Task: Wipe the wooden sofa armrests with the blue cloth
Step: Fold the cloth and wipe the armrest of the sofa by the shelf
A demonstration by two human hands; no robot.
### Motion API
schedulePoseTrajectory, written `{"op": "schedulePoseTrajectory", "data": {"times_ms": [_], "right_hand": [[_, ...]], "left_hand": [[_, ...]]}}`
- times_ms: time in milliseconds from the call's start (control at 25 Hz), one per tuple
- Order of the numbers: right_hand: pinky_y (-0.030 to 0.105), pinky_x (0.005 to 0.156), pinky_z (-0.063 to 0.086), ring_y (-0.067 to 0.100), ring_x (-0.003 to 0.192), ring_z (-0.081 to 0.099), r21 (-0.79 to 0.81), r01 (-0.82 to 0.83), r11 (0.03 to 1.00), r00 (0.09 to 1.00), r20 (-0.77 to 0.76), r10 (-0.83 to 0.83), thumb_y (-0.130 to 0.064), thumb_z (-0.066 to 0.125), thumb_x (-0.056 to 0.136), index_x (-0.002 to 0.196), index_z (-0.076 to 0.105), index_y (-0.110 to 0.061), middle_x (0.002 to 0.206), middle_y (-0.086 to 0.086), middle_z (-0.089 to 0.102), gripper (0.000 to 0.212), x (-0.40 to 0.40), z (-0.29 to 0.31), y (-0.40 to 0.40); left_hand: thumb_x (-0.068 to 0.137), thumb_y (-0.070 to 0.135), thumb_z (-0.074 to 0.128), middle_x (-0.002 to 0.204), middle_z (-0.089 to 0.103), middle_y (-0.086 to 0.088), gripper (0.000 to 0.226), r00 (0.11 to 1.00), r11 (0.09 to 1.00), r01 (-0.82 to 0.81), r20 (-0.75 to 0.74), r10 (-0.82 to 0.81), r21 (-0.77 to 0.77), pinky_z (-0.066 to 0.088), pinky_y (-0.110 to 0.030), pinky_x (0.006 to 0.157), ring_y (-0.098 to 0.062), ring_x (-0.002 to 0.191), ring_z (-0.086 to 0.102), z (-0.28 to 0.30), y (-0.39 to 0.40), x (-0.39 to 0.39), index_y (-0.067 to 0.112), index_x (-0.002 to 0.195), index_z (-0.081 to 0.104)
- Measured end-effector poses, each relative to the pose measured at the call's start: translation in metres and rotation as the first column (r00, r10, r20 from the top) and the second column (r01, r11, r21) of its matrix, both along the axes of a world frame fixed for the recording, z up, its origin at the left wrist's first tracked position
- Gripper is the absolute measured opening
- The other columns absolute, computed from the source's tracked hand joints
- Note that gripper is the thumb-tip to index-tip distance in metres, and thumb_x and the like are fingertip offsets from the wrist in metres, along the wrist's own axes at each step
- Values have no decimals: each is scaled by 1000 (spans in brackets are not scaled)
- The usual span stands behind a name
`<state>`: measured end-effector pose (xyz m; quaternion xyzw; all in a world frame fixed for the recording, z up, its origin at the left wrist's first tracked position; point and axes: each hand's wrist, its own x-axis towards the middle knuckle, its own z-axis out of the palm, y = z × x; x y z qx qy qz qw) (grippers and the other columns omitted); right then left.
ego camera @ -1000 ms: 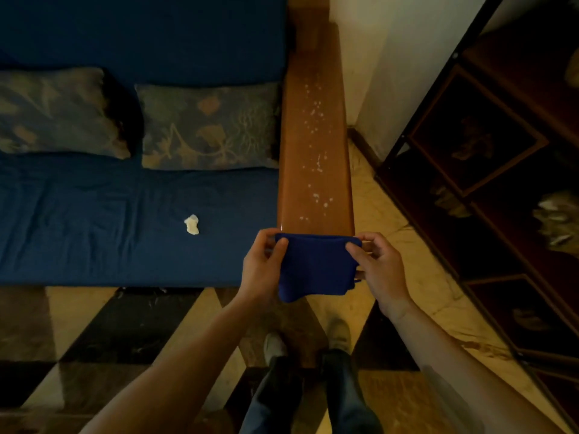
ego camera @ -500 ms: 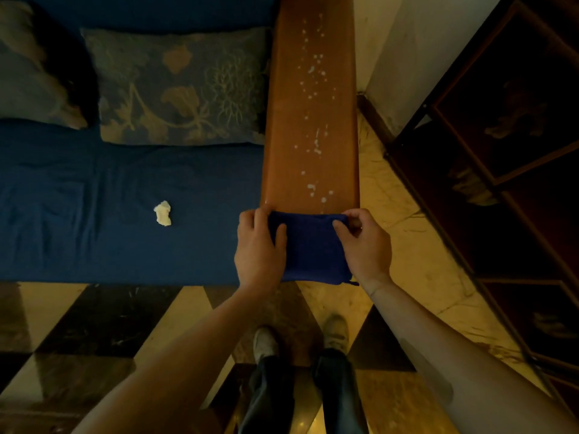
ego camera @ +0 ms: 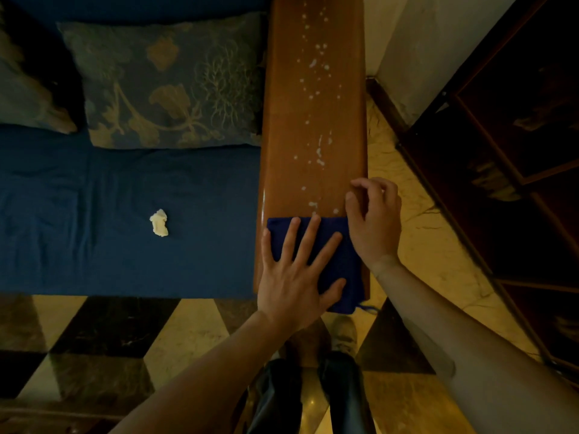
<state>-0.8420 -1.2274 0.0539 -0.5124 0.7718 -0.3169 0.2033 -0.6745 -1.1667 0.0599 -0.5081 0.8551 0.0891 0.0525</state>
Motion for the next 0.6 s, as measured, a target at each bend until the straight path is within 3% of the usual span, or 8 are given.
{"op": "schedulePoseTrajectory", "data": {"times_ms": [200, 320, 440, 600], "right_hand": [[36, 81, 53, 21, 109, 56, -31, 6, 1000, 1000, -12, -6, -40, 42, 102, 128, 58, -25, 127, 1, 53, 34, -13, -6, -30], [27, 82, 42, 23, 118, 51, 19, -14, 1000, 999, -36, 15, -41, 38, 104, 146, 43, -20, 136, 6, 47, 48, -14, -11, -51], [28, 84, 41, 24, 122, 46, 95, -60, 994, 987, -145, 73, -44, 37, 104, 153, 32, -19, 144, 7, 41, 56, -14, -13, -54], [38, 96, 44, 27, 125, 45, 68, -110, 992, 959, -255, 124, -41, 36, 104, 153, 33, -16, 150, 8, 38, 55, -19, -12, -46]], "left_hand": [[93, 73, 21, 167, 0, -1, 73, 999, 999, -52, -13, 52, 5, 0, -66, 117, -27, 154, -3, 4, -90, -32, 39, 156, 8], [92, 73, 18, 167, 3, 1, 71, 992, 993, -110, -67, 107, -41, 0, -66, 117, -26, 154, 0, -3, -182, -53, 41, 155, 9], [91, 74, 17, 167, 3, 1, 72, 982, 984, -176, -72, 175, -13, -2, -65, 117, -27, 153, -2, -6, -259, -61, 43, 155, 8], [93, 71, 15, 167, 0, -4, 71, 974, 978, -209, -94, 207, -13, 0, -64, 118, -29, 153, -4, -10, -236, -49, 39, 156, 6]]}}
